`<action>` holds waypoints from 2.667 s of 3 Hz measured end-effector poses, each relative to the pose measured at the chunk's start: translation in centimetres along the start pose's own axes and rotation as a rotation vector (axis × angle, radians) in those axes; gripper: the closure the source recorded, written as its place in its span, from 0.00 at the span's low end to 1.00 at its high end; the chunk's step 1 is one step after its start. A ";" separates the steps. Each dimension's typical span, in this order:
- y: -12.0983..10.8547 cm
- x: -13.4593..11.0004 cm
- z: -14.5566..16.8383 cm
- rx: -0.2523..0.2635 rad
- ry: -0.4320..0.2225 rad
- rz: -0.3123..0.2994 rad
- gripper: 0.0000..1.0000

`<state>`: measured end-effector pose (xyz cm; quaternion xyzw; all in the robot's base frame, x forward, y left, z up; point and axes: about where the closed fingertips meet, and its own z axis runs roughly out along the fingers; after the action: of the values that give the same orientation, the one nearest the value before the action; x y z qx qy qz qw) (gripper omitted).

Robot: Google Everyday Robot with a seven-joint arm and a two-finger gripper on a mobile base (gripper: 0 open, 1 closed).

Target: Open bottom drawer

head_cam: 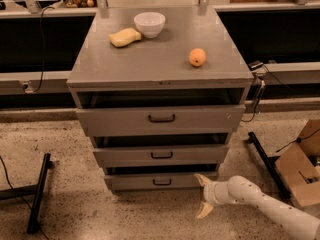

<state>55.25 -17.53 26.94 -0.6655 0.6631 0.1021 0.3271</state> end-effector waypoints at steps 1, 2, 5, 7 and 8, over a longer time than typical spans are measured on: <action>0.0 0.0 0.0 0.000 0.000 0.000 0.00; -0.6 1.0 0.3 0.032 0.055 -0.019 0.00; -4.0 4.6 3.0 0.029 0.082 -0.060 0.00; -6.5 6.6 5.5 -0.029 0.046 -0.061 0.00; -6.4 8.3 6.4 -0.023 0.057 -0.035 0.15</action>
Offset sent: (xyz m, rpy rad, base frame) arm 0.0229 -0.0252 -0.0107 -0.1577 -0.0943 -0.0627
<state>64.04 -21.30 19.25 -0.6835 0.6590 0.0849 0.3022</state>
